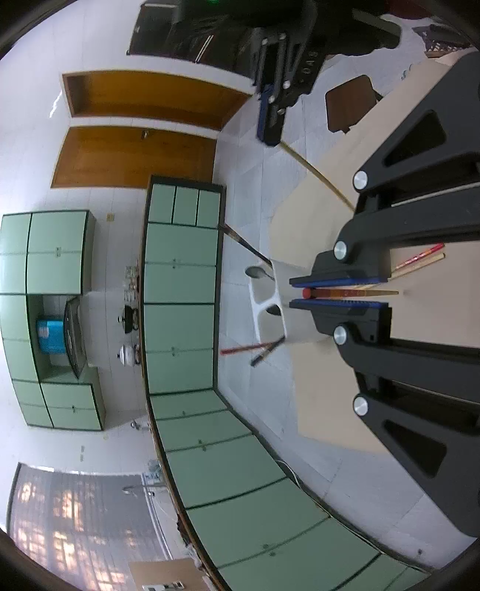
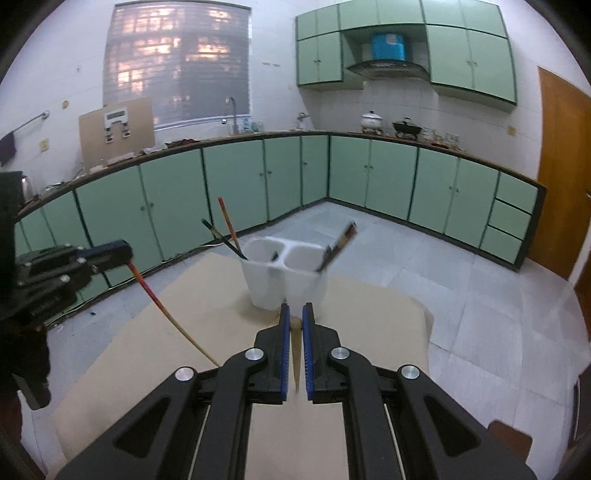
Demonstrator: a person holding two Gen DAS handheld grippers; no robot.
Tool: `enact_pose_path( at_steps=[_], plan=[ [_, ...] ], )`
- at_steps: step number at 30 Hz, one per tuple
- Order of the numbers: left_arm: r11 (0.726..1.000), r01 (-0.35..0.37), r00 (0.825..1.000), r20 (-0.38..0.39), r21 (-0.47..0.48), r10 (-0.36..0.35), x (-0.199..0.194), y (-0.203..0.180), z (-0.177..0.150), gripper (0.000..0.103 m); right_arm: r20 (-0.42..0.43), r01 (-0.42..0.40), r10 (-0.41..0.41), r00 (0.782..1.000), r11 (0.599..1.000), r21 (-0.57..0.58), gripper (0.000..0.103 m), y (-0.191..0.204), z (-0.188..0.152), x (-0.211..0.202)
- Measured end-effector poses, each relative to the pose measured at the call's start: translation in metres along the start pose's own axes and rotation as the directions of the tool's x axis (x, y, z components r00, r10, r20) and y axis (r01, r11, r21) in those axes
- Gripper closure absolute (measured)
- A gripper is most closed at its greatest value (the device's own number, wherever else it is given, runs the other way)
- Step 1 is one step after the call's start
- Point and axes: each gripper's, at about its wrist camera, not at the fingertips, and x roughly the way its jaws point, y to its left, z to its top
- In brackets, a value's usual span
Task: Organize utensils
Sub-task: 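Lift both chopsticks over the white holder and open both grippers to drop them in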
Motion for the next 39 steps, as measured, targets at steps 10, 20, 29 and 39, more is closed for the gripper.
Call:
enact_pose_path(
  at_steps=[10, 20, 29, 39],
  plan=[
    [0.999, 0.036, 0.995, 0.087, 0.032, -0.039, 0.000, 0.002, 0.046, 0.098, 0.069, -0.056, 0.058, 0.996, 0.998, -0.029, 0.096, -0.007, 0.069, -0.013],
    [0.996, -0.047, 0.972, 0.232, 0.076, 0.029, 0.035, 0.002, 0.118, 0.098, 0.206, -0.043, 0.043, 0.978, 0.999, -0.004, 0.096, -0.017, 0.150, 0.010],
    [0.997, -0.066, 0.988, 0.140, 0.036, 0.060, 0.114, 0.021, 0.106, 0.098, 0.126, 0.004, -0.006, 0.992, 1.000, 0.017, 0.096, -0.029, 0.142, 0.099],
    [0.997, -0.078, 0.997, 0.004, 0.024, 0.078, 0.159, 0.041, 0.086, 0.094, -0.022, 0.039, -0.038, 0.999, 0.999, 0.033, 0.096, -0.041, 0.112, 0.163]
  ],
)
